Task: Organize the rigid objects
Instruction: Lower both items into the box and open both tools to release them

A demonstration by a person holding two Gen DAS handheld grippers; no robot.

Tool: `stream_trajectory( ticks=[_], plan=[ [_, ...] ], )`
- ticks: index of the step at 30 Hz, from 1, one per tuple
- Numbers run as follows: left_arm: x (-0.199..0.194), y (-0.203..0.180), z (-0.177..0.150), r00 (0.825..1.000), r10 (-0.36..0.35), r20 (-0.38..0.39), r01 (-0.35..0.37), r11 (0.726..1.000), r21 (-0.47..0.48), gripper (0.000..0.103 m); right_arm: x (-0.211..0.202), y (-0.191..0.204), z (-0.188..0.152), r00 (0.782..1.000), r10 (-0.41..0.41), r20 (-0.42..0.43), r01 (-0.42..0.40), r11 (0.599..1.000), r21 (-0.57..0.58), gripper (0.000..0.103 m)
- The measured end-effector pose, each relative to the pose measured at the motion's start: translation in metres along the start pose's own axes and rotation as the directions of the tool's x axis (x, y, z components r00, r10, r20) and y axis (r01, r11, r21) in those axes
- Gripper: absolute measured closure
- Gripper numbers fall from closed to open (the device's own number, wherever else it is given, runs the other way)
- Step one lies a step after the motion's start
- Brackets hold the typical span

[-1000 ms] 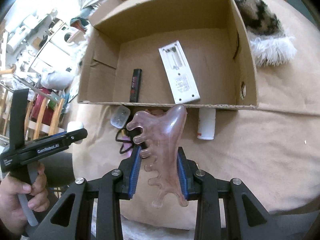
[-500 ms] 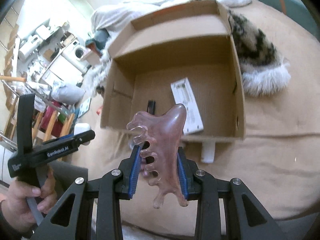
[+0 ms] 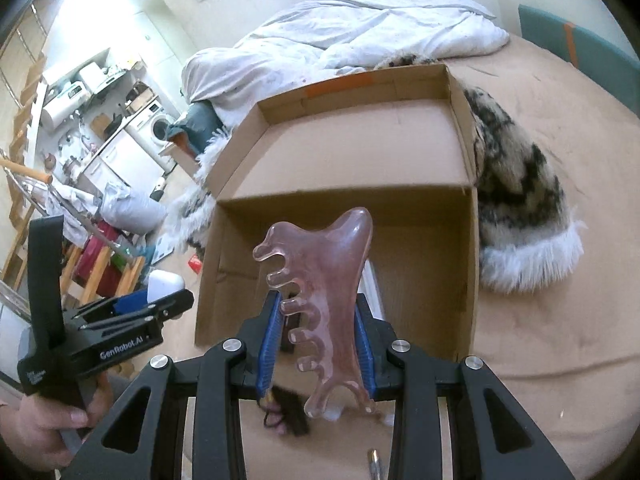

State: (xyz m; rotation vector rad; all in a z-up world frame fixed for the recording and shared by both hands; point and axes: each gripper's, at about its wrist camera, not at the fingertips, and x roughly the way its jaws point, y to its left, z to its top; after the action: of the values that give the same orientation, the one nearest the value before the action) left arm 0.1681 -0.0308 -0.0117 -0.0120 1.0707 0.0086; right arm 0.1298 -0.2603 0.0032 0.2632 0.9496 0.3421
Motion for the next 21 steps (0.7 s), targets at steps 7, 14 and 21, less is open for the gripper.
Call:
stream_trajectory(
  ticks=[7,14,21],
  plan=[
    [0.033,-0.018,0.008,1.0,-0.015,-0.017,0.015,0.999,0.035,0.05,0.039,-0.014,0.011,0.999,-0.008,-0.04,0.009,1.0,0.026,0.068],
    [0.065,-0.024,0.0,0.998,-0.026,-0.049,0.028,0.998,0.052,0.05,0.078,-0.027,-0.002,0.993,-0.022,-0.116,0.027,0.999,0.047,0.068],
    [0.081,-0.023,-0.006,0.998,-0.03,-0.063,0.032,0.999,0.035,0.05,0.101,-0.027,-0.009,0.984,-0.053,-0.172,0.059,0.998,0.027,0.067]
  ],
)
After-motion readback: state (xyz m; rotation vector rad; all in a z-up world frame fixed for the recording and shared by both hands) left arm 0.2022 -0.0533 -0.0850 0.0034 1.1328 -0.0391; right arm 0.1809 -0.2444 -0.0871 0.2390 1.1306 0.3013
